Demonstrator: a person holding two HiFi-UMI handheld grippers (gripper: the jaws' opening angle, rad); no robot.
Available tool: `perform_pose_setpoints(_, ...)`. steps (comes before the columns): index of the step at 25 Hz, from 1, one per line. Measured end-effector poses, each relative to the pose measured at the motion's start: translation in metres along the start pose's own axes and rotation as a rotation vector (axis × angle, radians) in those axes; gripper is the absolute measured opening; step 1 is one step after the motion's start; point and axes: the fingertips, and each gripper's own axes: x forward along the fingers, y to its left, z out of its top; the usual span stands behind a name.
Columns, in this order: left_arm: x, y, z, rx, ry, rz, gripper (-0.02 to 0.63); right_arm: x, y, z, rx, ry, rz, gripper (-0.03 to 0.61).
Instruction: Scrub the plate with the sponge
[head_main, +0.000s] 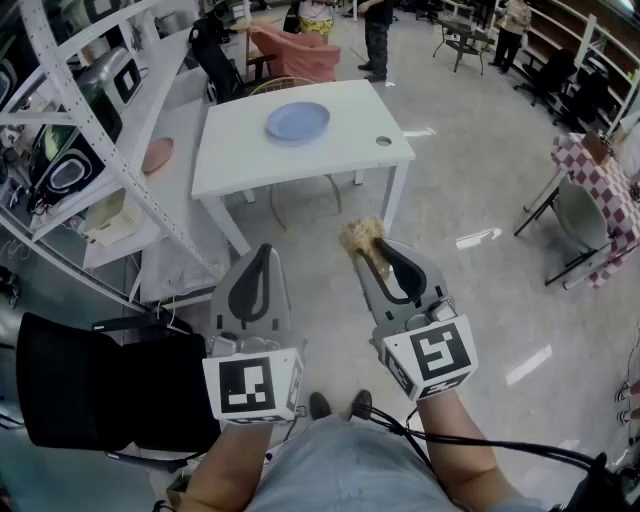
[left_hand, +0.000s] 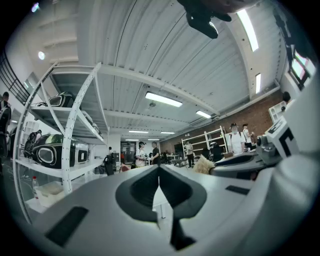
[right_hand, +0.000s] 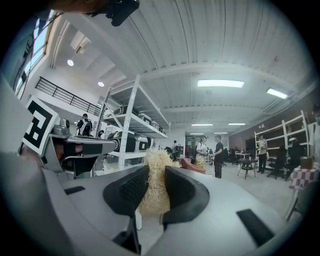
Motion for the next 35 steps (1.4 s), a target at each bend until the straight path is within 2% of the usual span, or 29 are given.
perform_pose_setpoints(13, 0.005, -0.032, 0.008, 0.029, 0.008, -0.014, 0.015, -0.018, -0.022, 0.002, 0.01, -0.006, 0.008, 0.106)
perform_pose_setpoints(18, 0.012, -0.054, 0.012, 0.032, 0.011, -0.01, 0.015, -0.03, -0.044, -0.001, 0.075, -0.024, 0.022, 0.107)
perform_pose_setpoints(21, 0.018, -0.063, 0.009, 0.031, 0.016, -0.008, 0.015, -0.032, -0.056, -0.006, 0.081, -0.049, 0.02, 0.107)
perform_pose_setpoints(29, 0.045, -0.047, -0.013, 0.015, 0.065, -0.011, 0.015, 0.0, -0.061, -0.023, 0.129, -0.014, 0.047, 0.109)
perform_pose_setpoints(35, 0.097, -0.006, -0.035, -0.017, 0.066, -0.02, 0.015, 0.062, -0.065, -0.036, 0.122, 0.019, 0.043, 0.109)
